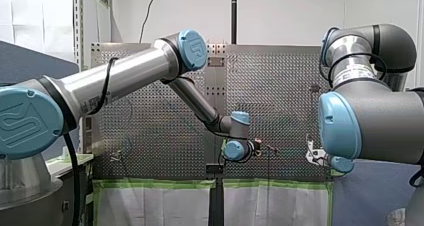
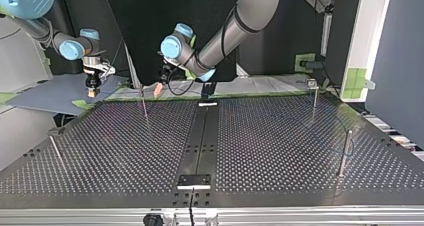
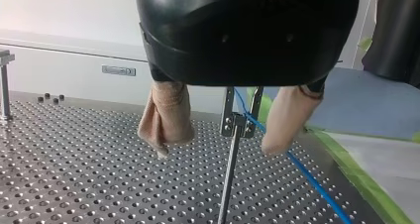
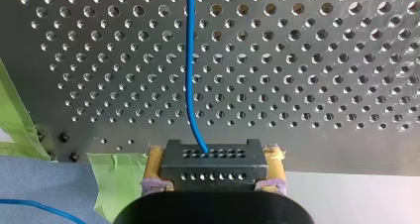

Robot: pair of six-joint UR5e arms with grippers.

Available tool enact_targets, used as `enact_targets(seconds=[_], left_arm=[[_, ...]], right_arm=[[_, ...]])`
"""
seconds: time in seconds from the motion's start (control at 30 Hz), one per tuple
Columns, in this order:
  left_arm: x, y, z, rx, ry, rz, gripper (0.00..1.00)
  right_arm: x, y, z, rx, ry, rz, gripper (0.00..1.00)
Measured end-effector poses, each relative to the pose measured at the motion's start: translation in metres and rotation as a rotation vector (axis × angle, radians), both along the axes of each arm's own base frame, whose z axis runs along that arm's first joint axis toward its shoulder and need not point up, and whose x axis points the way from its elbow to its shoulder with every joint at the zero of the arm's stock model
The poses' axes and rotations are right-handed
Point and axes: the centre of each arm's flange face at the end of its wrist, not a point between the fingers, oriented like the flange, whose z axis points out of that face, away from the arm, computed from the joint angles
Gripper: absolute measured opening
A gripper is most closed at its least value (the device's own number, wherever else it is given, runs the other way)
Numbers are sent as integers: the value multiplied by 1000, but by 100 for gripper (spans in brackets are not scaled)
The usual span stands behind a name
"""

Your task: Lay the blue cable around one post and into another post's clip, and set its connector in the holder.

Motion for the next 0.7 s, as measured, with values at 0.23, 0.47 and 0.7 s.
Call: enact_targets(seconds=[0.23, 0.47, 0.7], left_arm=[[0, 0, 0, -2, 2, 0, 98], [0, 0, 0, -7, 5, 1, 98], [0, 1, -1, -9, 8, 3, 98]], right_arm=[[0, 0, -1, 2, 0, 0, 0], [-2, 0, -1, 4, 0, -8, 0], [-4, -1, -1, 3, 0, -18, 0]])
